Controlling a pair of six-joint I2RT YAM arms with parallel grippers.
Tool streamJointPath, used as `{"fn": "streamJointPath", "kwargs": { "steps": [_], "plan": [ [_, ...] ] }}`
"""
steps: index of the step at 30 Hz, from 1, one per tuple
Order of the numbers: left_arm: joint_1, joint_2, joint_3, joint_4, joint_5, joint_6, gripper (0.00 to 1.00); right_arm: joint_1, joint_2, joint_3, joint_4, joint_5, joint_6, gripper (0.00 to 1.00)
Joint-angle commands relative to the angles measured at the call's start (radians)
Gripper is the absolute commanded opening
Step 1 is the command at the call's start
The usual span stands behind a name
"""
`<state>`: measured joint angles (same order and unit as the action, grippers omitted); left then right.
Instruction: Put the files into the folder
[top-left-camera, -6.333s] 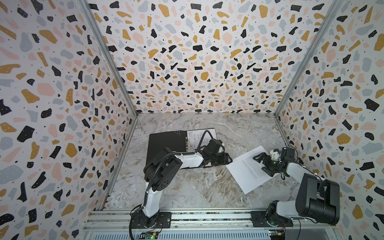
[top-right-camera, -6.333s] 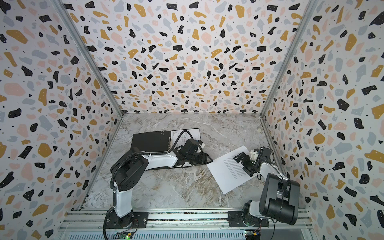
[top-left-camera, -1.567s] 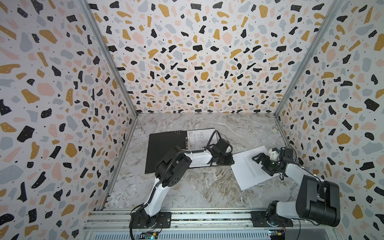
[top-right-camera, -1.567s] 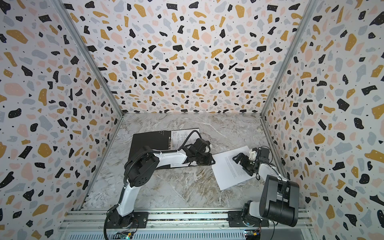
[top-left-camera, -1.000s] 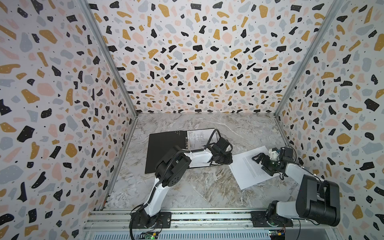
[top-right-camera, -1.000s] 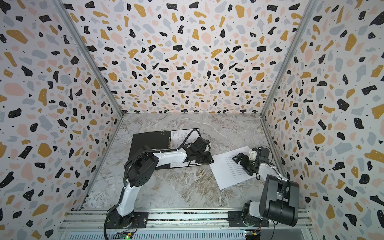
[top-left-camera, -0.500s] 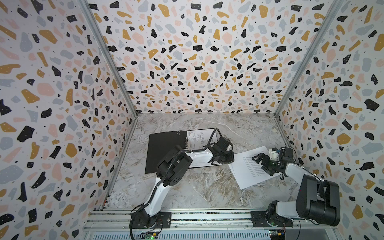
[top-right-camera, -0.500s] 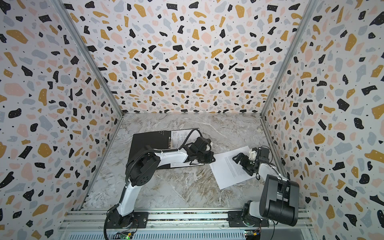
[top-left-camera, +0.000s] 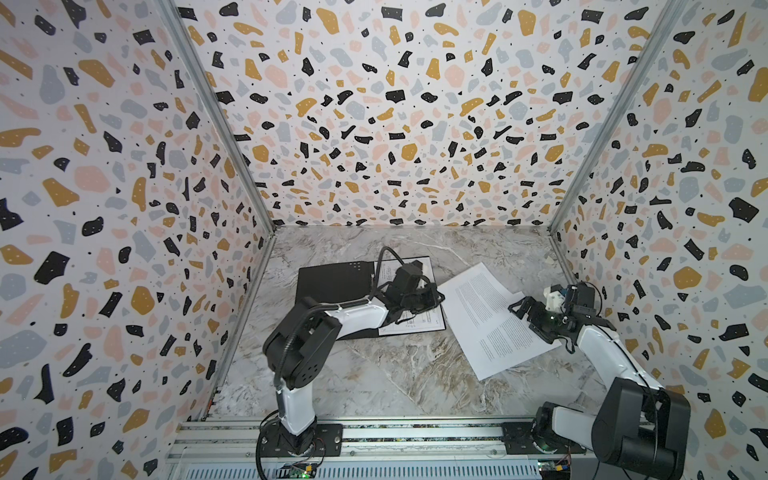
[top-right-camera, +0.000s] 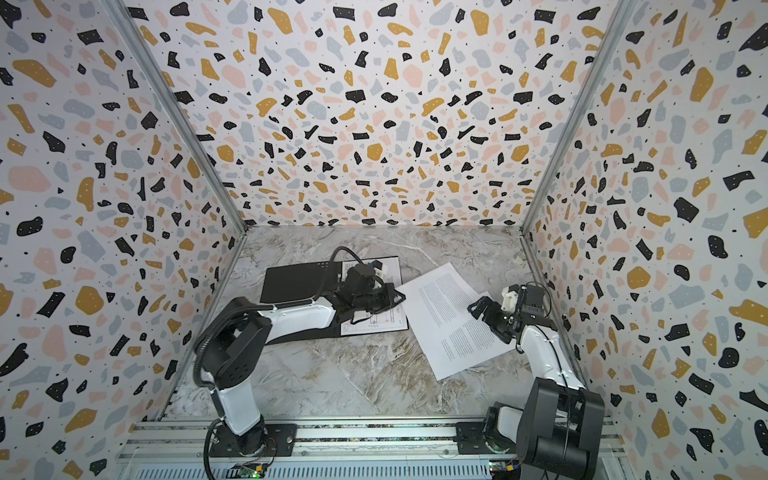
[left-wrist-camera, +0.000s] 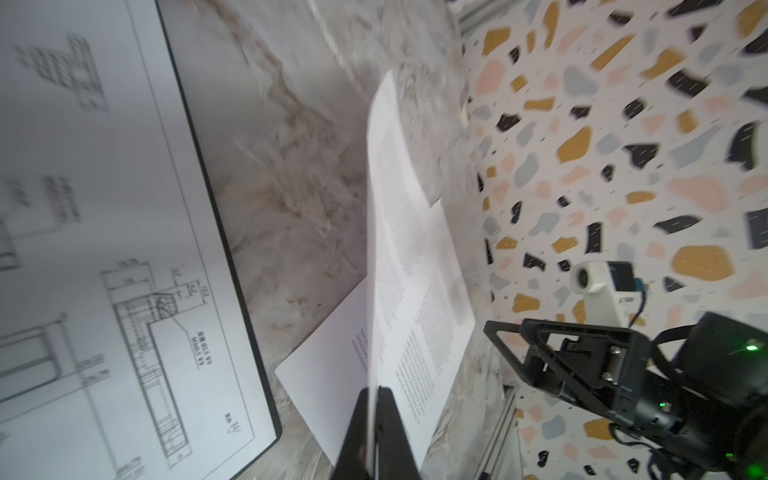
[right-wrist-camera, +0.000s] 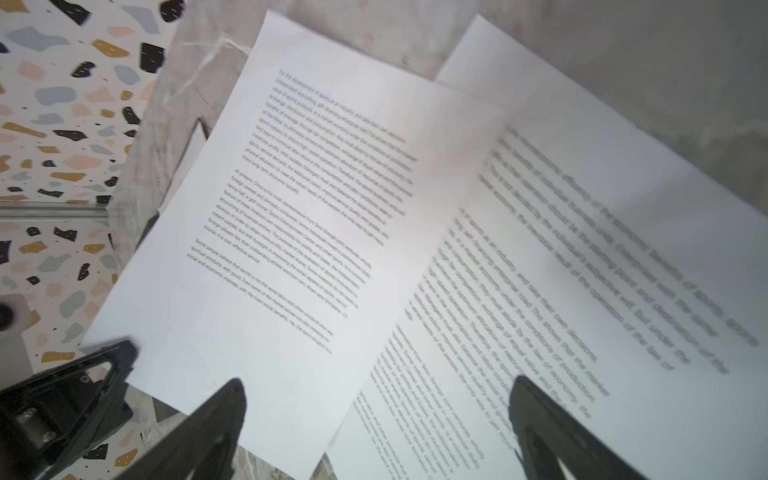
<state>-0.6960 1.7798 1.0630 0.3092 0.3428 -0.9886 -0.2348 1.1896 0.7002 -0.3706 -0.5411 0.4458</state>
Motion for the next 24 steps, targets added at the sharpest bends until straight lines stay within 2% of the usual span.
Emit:
{"fn": "streamJointPath", "kwargs": {
  "steps": [1,4,9,16,24],
  "plan": [
    [0.014,-0.109,-0.088,0.134,-0.058,-0.078,0.0,0.023,-0.043,0.036,-0.064,-0.001,0.021,0.99],
    [0.031,-0.212,-0.205,0.121,-0.165,-0.096,0.0,0.045,-0.035,0.035,-0.057,-0.023,0.031,0.99],
    [0.038,-0.357,-0.386,0.16,-0.342,-0.183,0.0,0.14,0.019,0.034,0.011,-0.026,0.067,0.99],
    [0.032,-0.514,-0.567,0.219,-0.601,-0.3,0.0,0.317,0.219,0.091,0.097,-0.007,0.097,0.99],
    [-0.031,-0.413,-0.529,0.278,-0.656,-0.32,0.0,0.392,0.42,0.239,0.135,-0.036,0.104,0.97]
  ]
}}
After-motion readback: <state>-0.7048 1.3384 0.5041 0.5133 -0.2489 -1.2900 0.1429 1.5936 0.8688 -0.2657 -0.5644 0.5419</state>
